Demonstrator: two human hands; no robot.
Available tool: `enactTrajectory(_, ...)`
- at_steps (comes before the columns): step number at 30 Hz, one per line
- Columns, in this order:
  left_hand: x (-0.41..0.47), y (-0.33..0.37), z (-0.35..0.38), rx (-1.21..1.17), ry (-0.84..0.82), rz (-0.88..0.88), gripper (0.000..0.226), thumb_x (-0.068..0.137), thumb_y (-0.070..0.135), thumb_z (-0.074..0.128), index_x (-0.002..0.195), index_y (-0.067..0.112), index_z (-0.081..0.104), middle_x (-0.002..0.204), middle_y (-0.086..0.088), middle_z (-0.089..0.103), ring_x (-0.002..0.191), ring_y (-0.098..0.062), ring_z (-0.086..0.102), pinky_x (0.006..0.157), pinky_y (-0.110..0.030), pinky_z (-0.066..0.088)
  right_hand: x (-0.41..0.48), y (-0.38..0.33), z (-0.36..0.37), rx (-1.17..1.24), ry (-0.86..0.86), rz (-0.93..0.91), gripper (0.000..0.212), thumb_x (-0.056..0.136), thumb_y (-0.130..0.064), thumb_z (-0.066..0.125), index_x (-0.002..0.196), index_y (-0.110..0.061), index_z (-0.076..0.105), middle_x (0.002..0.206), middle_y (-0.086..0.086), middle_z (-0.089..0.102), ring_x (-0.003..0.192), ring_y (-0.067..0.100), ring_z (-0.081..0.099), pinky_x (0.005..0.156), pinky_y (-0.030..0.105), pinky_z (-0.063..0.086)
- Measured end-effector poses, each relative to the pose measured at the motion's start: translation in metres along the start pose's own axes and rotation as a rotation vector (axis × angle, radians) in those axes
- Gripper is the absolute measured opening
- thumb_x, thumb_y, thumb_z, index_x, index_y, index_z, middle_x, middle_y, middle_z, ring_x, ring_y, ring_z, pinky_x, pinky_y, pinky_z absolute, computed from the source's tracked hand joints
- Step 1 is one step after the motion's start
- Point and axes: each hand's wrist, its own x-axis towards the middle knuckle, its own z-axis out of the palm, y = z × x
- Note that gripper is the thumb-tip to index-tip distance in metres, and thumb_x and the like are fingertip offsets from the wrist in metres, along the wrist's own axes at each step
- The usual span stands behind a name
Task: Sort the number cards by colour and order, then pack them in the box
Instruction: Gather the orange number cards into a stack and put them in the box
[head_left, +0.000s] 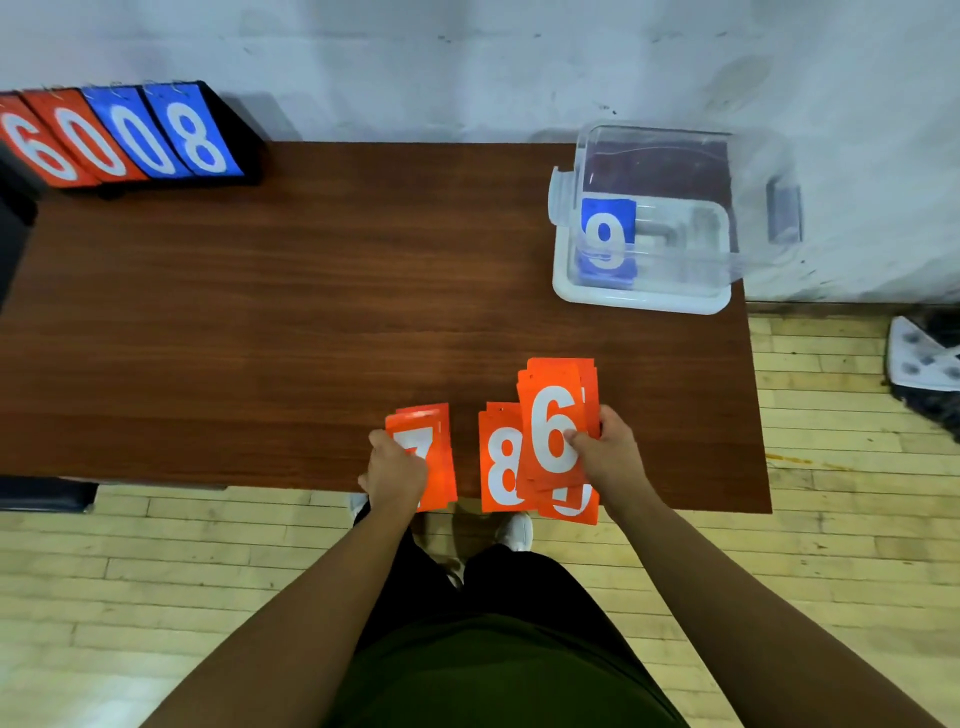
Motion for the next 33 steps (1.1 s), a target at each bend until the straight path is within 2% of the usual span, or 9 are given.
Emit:
enactTrajectory(3, -0.003, 0.006, -0.027, -0.286, 0.008, -0.018, 0.022, 0.088, 0.002, 0.043, 0.105, 0.013, 0.037, 0.093, -0.003, 0.055, 0.098, -0.033, 0.057, 0.084, -0.042, 0.045, 0.000, -0.005, 0.003, -0.025, -0.023, -0.025, 0.045, 0.095, -0.031, 0.060, 0.136, -0.019, 0.045, 0.135, 0.003, 0.057, 0.120, 0.028, 0.058, 0.097, 0.051, 0.049)
enactTrajectory(7, -0.015, 0.039, -0.050, -0.505, -0.102, 0.076, 0.036, 0.092, 0.008, 0.055, 0.125, 0.016, 0.043, 0.108, 0.000, 0.057, 0.106, -0.024, 0.058, 0.085, -0.038, 0.048, -0.001, -0.018, 0.011, -0.030, -0.075, -0.059, 0.045, 0.096, -0.032, 0.058, 0.137, -0.019, 0.044, 0.135, 0.003, 0.056, 0.121, 0.028, 0.057, 0.097, 0.049, 0.049)
enactTrajectory(11, -0.035, 0.078, -0.046, -0.438, -0.354, 0.165, 0.044, 0.097, 0.021, 0.057, 0.138, 0.022, 0.041, 0.123, 0.003, 0.055, 0.112, -0.015, 0.054, 0.094, -0.037, 0.047, -0.009, -0.032, 0.016, 0.058, -0.145, -0.097, 0.039, 0.100, -0.033, 0.050, 0.137, -0.021, 0.045, 0.132, 0.001, 0.058, 0.117, 0.025, 0.058, 0.095, 0.045, 0.050)
enactTrajectory(15, -0.044, 0.095, -0.026, -0.334, -0.349, 0.228, 0.051, 0.095, 0.034, 0.060, 0.139, 0.020, 0.039, 0.138, -0.002, 0.053, 0.122, -0.022, 0.055, 0.097, -0.039, 0.050, -0.018, -0.038, 0.014, 0.128, -0.185, -0.139, 0.031, 0.103, -0.036, 0.041, 0.132, -0.026, 0.047, 0.119, -0.009, 0.058, 0.104, 0.011, 0.058, 0.088, 0.033, 0.049)
enactTrajectory(19, -0.049, 0.103, -0.008, -0.357, -0.357, 0.253, 0.054, 0.092, 0.031, 0.065, 0.134, 0.021, 0.033, 0.133, 0.000, 0.053, 0.115, -0.019, 0.056, 0.091, -0.034, 0.050, -0.018, -0.031, 0.011, 0.022, -0.183, -0.245, 0.030, 0.099, -0.038, 0.050, 0.126, -0.026, 0.046, 0.125, -0.006, 0.056, 0.109, 0.013, 0.057, 0.091, 0.031, 0.048)
enactTrajectory(23, -0.044, 0.102, 0.006, -0.418, -0.384, 0.223, 0.056, 0.094, 0.033, 0.061, 0.139, 0.021, 0.028, 0.119, 0.006, 0.055, 0.106, -0.013, 0.057, 0.087, -0.030, 0.050, -0.012, -0.020, -0.005, -0.050, -0.110, -0.245, 0.027, 0.096, -0.024, 0.059, 0.120, -0.027, 0.046, 0.112, -0.010, 0.056, 0.103, 0.012, 0.058, 0.082, 0.028, 0.048)
enactTrajectory(26, -0.031, 0.085, 0.021, -0.178, -0.325, 0.285, 0.045, 0.092, 0.032, 0.063, 0.130, 0.017, 0.044, 0.119, -0.001, 0.057, 0.104, -0.016, 0.057, 0.075, -0.024, 0.048, -0.005, -0.009, -0.030, 0.018, 0.051, -0.190, 0.030, 0.095, -0.021, 0.060, 0.123, -0.018, 0.050, 0.114, -0.003, 0.060, 0.108, 0.021, 0.061, 0.087, 0.037, 0.052)
enactTrajectory(30, -0.019, 0.049, 0.037, 0.451, -0.104, 0.549, 0.054, 0.086, 0.037, 0.068, 0.132, 0.020, 0.045, 0.136, -0.004, 0.042, 0.124, -0.026, 0.041, 0.098, -0.037, 0.043, -0.005, 0.007, -0.054, 0.039, 0.113, -0.097, 0.041, 0.096, -0.028, 0.059, 0.134, -0.017, 0.045, 0.122, -0.001, 0.058, 0.103, 0.018, 0.059, 0.089, 0.043, 0.052)
enactTrajectory(33, -0.009, 0.041, 0.045, 0.651, -0.096, 0.694, 0.077, 0.083, 0.044, 0.069, 0.145, 0.023, 0.030, 0.147, -0.004, 0.033, 0.133, -0.027, 0.034, 0.107, -0.040, 0.036, -0.007, 0.016, -0.061, 0.054, 0.130, -0.064, 0.044, 0.096, -0.030, 0.059, 0.135, -0.017, 0.044, 0.124, -0.001, 0.058, 0.101, 0.017, 0.058, 0.090, 0.045, 0.051)
